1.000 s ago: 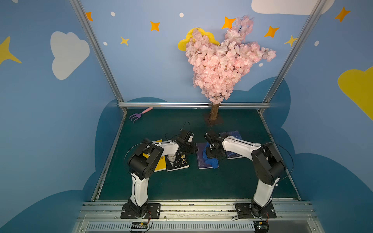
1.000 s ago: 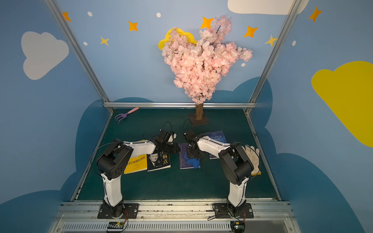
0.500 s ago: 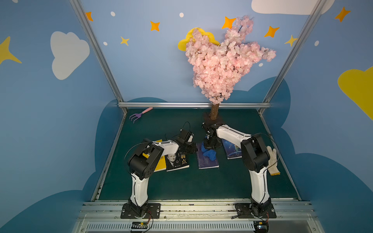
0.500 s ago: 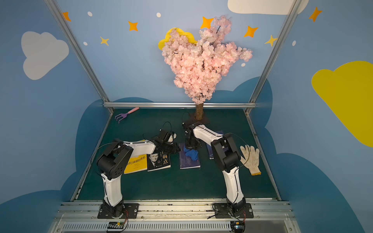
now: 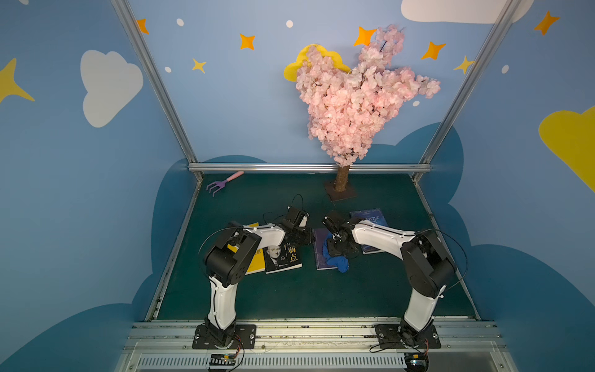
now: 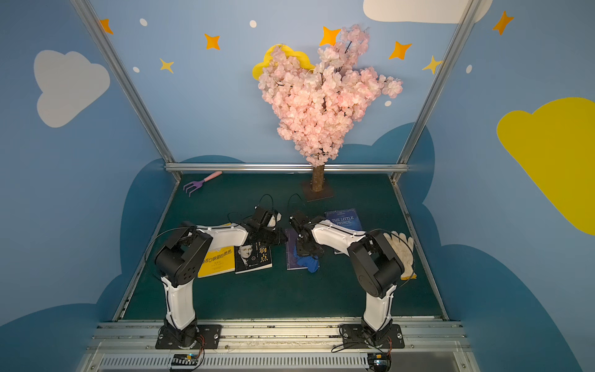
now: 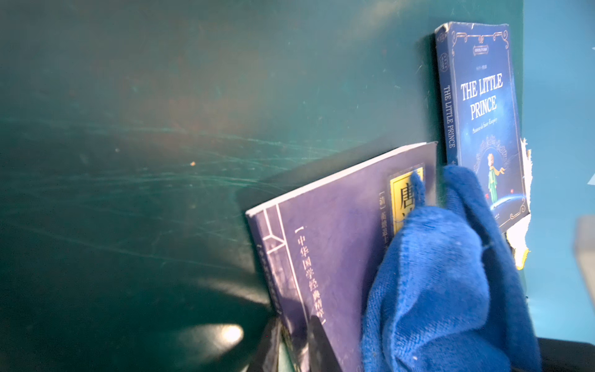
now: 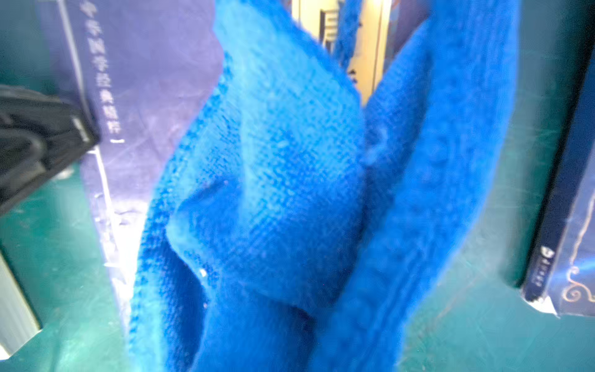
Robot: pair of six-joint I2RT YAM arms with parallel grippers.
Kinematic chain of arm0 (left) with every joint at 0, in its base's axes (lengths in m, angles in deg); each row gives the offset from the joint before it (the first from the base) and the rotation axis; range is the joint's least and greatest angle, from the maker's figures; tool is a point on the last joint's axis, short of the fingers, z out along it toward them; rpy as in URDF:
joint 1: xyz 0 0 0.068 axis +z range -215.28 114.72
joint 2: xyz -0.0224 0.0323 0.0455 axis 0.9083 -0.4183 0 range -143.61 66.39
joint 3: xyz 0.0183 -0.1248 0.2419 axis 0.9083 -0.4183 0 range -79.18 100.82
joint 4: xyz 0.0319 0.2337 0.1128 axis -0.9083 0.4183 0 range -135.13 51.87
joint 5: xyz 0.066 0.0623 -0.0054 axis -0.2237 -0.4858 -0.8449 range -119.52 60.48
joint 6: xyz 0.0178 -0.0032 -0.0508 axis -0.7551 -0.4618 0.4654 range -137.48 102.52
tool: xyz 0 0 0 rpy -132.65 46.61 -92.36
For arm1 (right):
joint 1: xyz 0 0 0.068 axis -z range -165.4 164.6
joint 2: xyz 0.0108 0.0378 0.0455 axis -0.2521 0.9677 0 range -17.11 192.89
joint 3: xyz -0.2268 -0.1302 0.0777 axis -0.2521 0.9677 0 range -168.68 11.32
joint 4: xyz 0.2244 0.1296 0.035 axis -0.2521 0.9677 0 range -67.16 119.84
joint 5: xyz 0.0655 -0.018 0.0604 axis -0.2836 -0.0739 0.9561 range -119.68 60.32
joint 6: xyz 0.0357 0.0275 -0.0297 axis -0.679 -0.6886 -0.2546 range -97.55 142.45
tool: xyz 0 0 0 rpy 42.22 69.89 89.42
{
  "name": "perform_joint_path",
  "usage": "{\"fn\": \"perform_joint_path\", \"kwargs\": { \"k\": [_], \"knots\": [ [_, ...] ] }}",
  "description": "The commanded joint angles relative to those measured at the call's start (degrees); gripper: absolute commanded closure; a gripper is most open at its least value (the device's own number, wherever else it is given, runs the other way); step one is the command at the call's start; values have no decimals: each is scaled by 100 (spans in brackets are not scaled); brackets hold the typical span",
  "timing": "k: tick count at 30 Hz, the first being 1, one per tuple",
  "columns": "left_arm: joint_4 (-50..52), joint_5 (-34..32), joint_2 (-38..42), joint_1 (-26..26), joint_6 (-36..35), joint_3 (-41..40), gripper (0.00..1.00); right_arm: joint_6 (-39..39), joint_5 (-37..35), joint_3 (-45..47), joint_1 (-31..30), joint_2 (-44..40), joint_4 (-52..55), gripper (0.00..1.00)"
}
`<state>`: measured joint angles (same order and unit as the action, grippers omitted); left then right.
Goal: Wipe the cover of the book
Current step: Wipe the dirt from the cover of the book.
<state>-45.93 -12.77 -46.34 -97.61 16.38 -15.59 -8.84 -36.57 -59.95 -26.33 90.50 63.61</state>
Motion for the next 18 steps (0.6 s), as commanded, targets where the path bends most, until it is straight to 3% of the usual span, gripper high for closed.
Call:
{"fn": "perform_joint_path", "kwargs": {
  "k": [1, 5, 9, 18],
  "knots": [
    [289, -7, -221, -1, -32, -85, 80, 151, 5, -288, 155, 991, 675, 100],
    [309, -32, -201, -1, -38, -86, 81, 255, 100, -1433, 380, 1615, 961, 100],
    [265, 2, -207, -1, -17, -89, 82, 182, 247, -1761, 447, 1849, 1019, 100],
    [264, 6, -245, -2, -5, -78, 88, -86, 215, 405, -85, 529, 436, 100]
  ]
}}
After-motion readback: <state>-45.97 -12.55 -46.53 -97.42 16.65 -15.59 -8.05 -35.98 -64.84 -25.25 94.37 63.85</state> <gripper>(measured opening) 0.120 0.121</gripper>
